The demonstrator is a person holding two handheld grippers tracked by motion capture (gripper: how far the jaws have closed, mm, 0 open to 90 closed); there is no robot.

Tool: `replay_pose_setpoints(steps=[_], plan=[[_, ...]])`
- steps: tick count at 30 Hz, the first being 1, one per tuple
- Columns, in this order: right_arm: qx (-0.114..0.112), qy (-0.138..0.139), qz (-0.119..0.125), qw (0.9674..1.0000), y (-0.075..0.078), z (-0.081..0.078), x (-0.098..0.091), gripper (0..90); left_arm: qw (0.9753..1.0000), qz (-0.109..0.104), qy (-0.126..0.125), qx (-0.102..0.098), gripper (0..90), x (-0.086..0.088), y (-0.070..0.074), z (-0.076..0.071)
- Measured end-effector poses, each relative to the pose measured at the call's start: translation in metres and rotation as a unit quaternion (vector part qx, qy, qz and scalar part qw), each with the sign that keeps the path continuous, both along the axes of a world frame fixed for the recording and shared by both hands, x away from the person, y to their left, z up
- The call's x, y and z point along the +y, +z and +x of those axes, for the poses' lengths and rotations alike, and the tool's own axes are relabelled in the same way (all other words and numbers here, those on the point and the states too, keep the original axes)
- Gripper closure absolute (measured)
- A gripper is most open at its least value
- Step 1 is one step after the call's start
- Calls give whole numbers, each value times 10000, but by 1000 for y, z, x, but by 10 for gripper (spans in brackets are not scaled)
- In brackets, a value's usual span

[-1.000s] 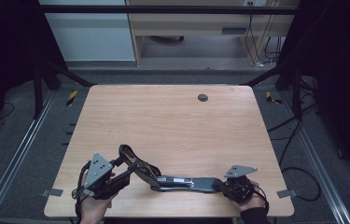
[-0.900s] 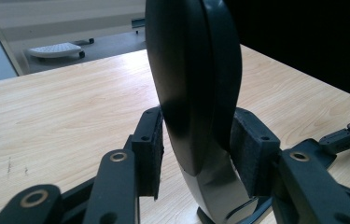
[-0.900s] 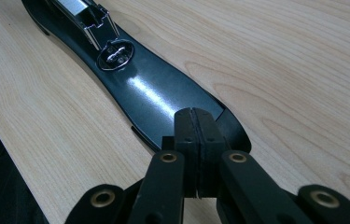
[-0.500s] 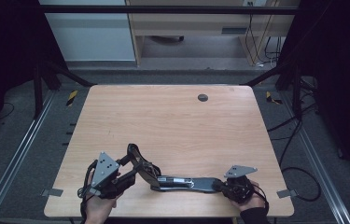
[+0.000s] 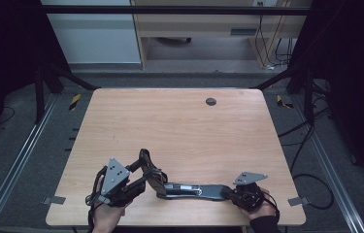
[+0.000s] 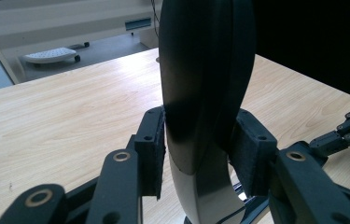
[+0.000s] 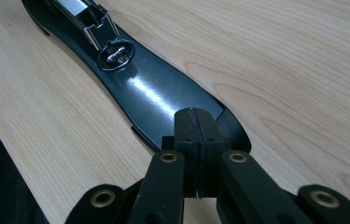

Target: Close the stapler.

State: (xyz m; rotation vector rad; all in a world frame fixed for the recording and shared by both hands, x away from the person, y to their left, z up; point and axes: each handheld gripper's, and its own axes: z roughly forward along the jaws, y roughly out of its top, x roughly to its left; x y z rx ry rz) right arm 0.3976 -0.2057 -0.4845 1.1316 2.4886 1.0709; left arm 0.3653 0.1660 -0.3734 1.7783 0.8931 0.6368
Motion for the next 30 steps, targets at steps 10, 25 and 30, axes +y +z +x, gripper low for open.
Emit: replay_pose_setpoints(steps=[10,25,30], plan=[[-4,-5,-12,10000,0,0,0,900,9999,89,-28,-48,583,-8,1,0],[-22,0,-17,10000,0,0,0,900,9996,239,-34,-126,584,-19,2,-2],[-24,0,-19,10000,0,0,0,900,9995,286,-36,-161,584,-22,3,-2]])
